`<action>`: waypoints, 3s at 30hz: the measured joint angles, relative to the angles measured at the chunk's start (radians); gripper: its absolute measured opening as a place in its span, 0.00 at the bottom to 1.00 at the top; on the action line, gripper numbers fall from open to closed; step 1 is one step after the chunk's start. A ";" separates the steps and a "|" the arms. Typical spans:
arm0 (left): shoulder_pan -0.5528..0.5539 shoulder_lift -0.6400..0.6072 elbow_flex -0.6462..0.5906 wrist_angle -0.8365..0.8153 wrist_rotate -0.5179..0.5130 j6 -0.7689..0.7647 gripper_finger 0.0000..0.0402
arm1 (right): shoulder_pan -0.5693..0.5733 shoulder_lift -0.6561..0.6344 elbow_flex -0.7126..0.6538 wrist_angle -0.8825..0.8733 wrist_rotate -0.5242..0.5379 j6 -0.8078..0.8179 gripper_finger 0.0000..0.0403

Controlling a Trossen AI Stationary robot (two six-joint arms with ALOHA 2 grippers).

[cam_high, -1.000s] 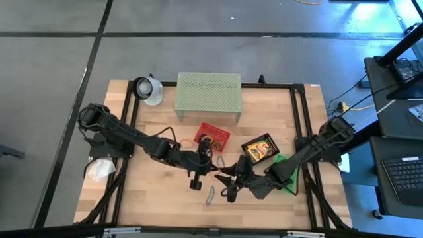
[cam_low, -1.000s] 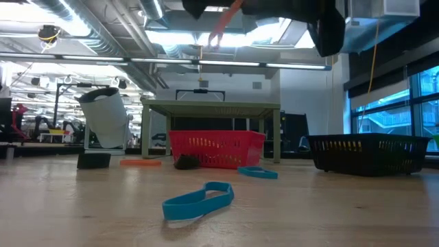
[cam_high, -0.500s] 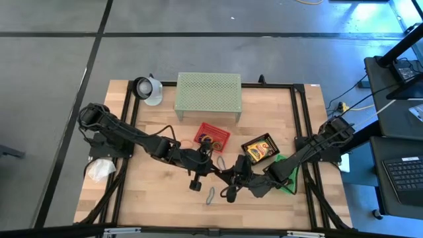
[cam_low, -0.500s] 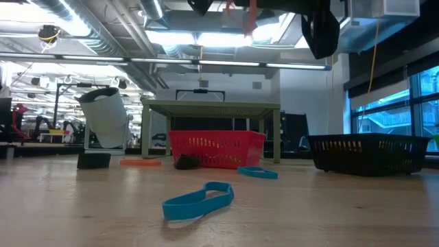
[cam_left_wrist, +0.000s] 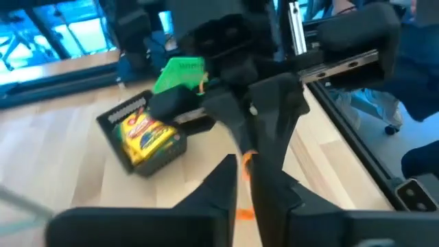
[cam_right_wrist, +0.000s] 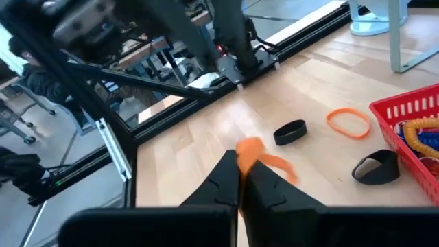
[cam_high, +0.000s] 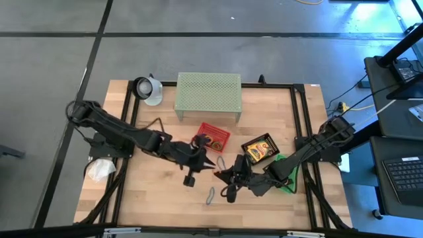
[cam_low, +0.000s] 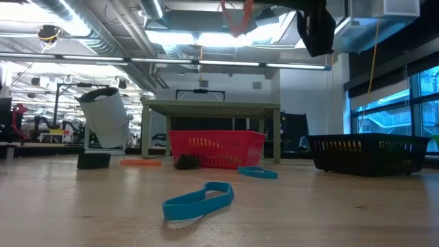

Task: Pick & Place Office Desk Supplies
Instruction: Put the orange rubber band into the green bin

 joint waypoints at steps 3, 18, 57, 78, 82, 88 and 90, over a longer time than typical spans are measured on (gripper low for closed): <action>0.004 -0.035 0.000 -0.062 -0.001 -0.024 0.17 | -0.007 -0.009 0.000 -0.004 -0.020 -0.015 0.00; 0.000 -0.043 0.000 -0.430 0.100 -0.201 0.36 | 0.012 -0.328 0.001 -0.875 -0.094 0.364 0.00; 0.031 0.012 -0.219 -0.419 0.094 -0.194 0.32 | 0.278 -0.340 -0.127 -1.504 -0.623 1.142 0.00; 0.105 0.005 -0.219 -0.604 0.229 -0.391 0.32 | 0.225 -0.340 -0.127 -1.450 -0.632 1.006 0.26; 0.102 0.005 -0.219 -0.604 0.229 -0.394 0.32 | 0.225 -0.340 -0.127 -1.450 -0.652 1.025 0.40; 0.102 0.005 -0.219 -0.611 0.257 -0.389 0.32 | 0.236 -0.341 -0.100 -1.461 -0.653 1.040 0.51; 0.102 0.005 -0.219 -0.611 0.261 -0.388 0.32 | 0.239 -0.341 -0.082 -1.501 -0.649 1.053 0.51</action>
